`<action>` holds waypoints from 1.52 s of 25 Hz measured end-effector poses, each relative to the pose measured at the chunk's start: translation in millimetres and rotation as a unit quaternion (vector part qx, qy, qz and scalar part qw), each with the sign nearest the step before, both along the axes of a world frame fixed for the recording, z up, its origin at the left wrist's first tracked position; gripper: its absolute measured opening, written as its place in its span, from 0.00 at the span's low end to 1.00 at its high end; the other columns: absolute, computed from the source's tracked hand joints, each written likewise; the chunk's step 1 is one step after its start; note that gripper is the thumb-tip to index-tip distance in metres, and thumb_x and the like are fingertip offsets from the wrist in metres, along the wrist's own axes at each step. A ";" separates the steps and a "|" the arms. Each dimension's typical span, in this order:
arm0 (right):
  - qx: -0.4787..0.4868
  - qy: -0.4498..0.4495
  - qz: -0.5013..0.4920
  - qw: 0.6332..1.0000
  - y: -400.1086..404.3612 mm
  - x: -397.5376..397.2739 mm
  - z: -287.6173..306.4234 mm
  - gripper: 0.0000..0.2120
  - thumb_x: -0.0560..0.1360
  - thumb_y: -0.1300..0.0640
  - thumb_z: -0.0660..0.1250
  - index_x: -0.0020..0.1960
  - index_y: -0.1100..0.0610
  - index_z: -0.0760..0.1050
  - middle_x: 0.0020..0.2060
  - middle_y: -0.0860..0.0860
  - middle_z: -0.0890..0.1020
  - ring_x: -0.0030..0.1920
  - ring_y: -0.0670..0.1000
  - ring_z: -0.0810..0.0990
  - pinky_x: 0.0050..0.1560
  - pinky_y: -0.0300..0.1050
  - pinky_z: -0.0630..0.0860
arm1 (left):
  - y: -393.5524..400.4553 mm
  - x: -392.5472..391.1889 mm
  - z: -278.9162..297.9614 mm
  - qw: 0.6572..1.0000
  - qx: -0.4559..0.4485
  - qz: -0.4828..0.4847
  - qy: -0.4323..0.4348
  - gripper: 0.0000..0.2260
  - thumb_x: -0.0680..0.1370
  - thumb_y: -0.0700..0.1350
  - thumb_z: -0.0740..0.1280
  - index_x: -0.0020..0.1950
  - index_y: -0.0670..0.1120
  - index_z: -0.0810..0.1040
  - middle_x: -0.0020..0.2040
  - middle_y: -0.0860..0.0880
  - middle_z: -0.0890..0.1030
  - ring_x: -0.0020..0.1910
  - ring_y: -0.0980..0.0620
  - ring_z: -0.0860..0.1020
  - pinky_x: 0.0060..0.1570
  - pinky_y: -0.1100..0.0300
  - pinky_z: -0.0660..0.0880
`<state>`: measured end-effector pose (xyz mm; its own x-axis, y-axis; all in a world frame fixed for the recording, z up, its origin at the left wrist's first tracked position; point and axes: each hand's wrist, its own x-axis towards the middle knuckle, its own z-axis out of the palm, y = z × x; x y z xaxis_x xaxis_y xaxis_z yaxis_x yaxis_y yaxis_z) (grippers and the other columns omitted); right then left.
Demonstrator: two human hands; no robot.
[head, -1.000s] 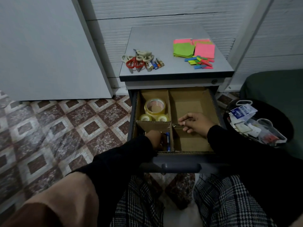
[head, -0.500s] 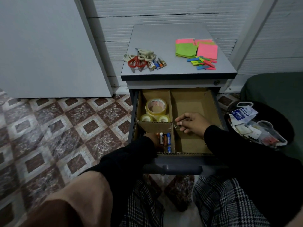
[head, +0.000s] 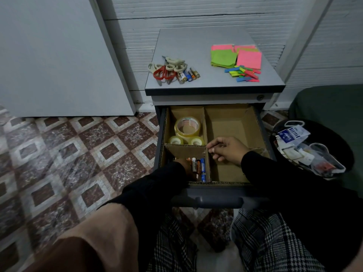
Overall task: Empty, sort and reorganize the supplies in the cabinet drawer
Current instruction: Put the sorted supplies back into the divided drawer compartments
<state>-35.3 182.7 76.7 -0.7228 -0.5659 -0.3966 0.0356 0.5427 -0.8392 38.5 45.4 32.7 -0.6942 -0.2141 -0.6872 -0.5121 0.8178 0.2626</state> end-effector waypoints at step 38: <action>0.059 0.293 0.079 0.951 -62.3 -94.9 121.1 0.08 0.74 0.68 0.65 0.49 0.58 0.78 0.47 0.56 0.81 0.43 0.52 0.77 0.43 0.41 0.73 | -81.9 -59.5 167.7 0.947 -0.097 0.008 0.307 0.10 0.75 0.48 0.69 0.53 0.45 0.80 0.52 0.47 0.81 0.52 0.50 0.78 0.55 0.56 0.77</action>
